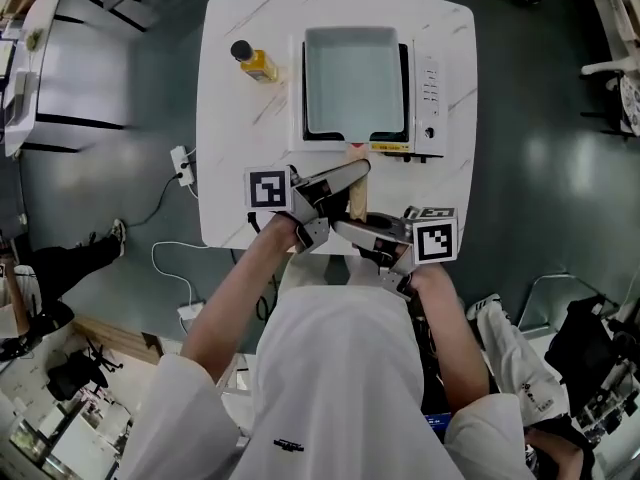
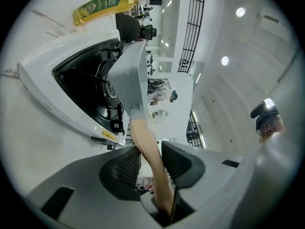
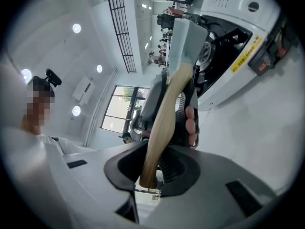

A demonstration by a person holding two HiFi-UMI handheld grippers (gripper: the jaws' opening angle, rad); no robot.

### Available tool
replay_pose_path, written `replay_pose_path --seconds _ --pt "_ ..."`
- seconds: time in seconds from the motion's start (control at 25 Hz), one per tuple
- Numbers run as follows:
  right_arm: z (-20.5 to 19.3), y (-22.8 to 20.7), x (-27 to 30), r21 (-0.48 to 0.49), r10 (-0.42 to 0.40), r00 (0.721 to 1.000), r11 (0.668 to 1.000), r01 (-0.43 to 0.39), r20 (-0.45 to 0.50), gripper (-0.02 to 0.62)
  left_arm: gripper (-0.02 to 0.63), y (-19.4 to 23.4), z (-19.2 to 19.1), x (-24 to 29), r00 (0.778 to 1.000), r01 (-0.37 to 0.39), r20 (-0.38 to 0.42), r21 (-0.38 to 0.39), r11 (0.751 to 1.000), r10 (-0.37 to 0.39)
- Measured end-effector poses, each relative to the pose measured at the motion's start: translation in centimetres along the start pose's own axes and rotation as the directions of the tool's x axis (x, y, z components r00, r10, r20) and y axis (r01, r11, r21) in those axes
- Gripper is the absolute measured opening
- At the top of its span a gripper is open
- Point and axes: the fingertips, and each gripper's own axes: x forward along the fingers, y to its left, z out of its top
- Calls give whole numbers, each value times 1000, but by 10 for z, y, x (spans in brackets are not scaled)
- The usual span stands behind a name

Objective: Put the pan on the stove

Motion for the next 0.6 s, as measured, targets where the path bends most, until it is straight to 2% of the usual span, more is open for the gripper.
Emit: replay_pose_path --seconds 0.32,0.48,0.6 --pt "15 -35 -3 79 10 998 997 -15 60 58 137 37 9 14 1000 -14 6 -35 999 14" --pt "14 -43 -3 93 3 997 996 -11 78 54 135 37 11 16 1000 -5 6 -29 1000 5" --pt "11 -51 -4 92 -29 997 996 22 74 52 135 43 8 16 1000 -13 0 -55 998 13"
